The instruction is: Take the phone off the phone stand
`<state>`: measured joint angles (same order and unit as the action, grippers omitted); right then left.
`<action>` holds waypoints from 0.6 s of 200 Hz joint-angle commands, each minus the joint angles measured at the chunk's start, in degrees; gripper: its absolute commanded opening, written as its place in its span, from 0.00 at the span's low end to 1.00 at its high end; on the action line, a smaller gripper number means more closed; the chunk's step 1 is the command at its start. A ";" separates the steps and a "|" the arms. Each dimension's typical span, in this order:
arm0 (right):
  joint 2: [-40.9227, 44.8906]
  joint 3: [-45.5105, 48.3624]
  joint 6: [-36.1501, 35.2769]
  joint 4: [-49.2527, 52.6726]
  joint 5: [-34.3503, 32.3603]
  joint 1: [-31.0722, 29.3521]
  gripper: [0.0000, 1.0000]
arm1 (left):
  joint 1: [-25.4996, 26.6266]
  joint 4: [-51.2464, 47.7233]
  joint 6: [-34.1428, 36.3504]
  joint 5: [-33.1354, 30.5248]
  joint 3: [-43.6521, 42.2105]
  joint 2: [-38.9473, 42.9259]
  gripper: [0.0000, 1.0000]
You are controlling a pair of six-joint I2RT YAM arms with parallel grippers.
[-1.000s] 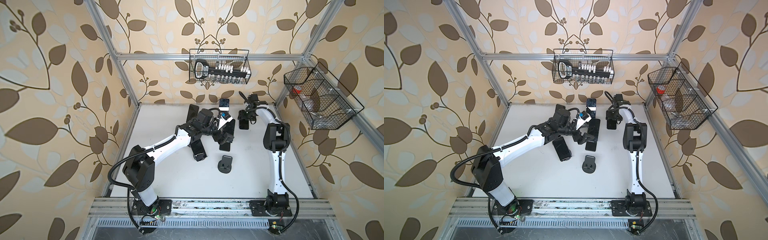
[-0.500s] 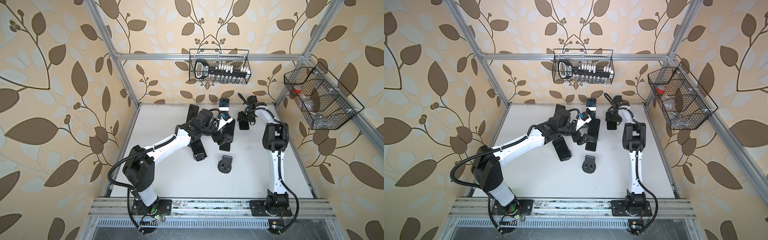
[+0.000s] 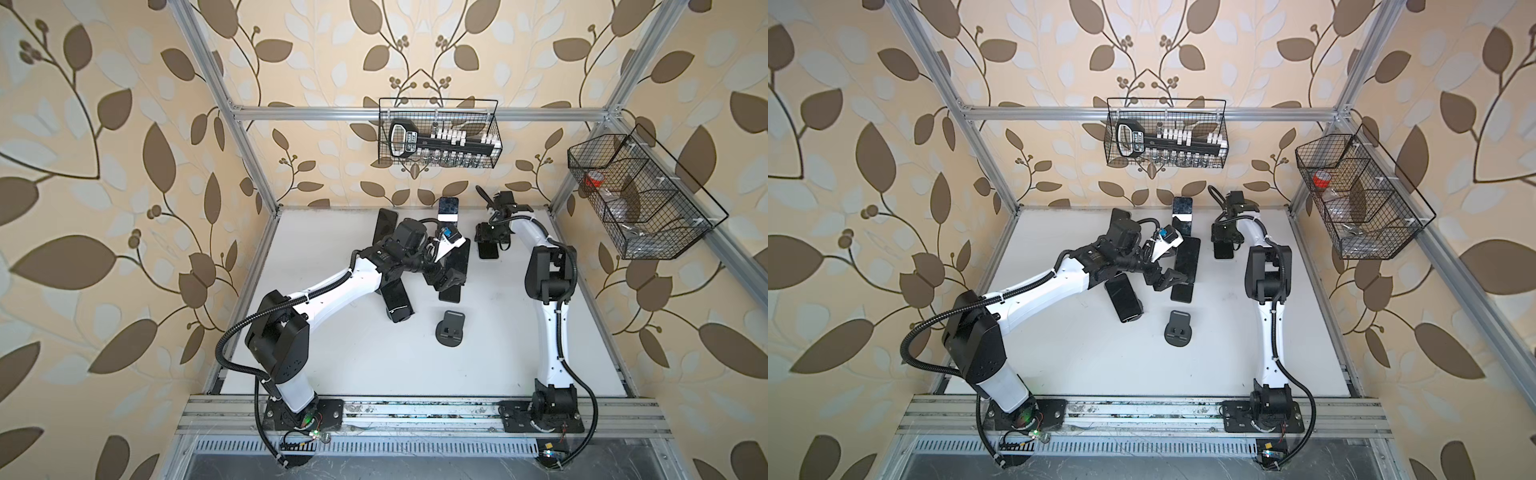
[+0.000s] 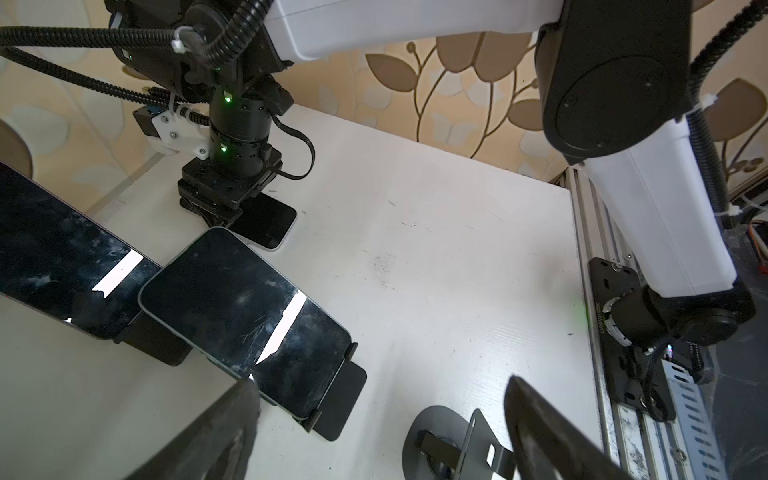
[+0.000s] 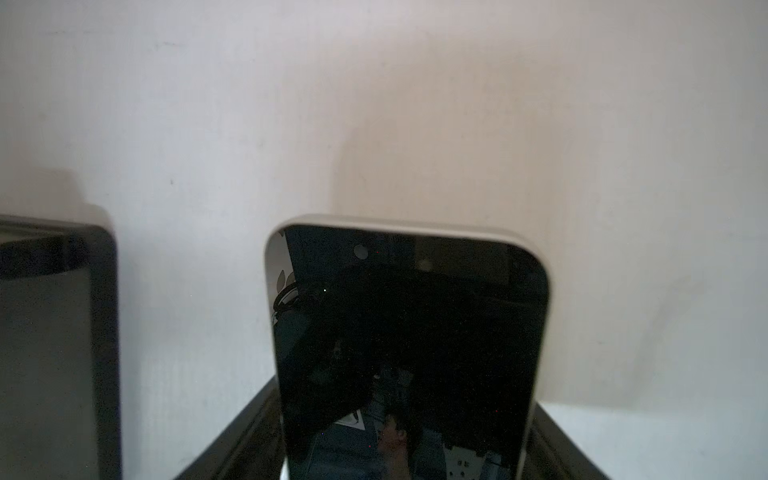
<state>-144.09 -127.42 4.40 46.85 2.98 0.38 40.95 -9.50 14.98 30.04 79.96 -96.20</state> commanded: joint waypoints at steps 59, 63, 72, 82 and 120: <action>-3.07 1.24 -0.61 1.14 -0.72 0.04 0.52 | 0.49 -0.35 1.76 0.46 1.31 2.04 0.92; -3.11 1.21 -0.56 1.14 -0.69 0.01 0.52 | 0.51 -0.27 1.80 0.38 1.17 2.11 0.92; -3.17 1.36 -0.49 1.18 -0.62 0.00 0.52 | 0.49 -0.17 1.81 0.28 0.88 2.41 0.92; -3.16 1.52 -0.45 1.24 -0.68 -0.05 0.53 | 0.48 -0.08 1.82 0.28 0.67 2.60 0.92; -2.74 2.30 -0.19 1.25 -1.47 -0.14 0.54 | 0.52 0.28 1.83 0.35 0.04 3.33 0.92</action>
<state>-144.07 -127.37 4.45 46.81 2.81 0.36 40.95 -9.54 15.73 29.89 79.96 -96.18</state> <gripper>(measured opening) 0.713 0.922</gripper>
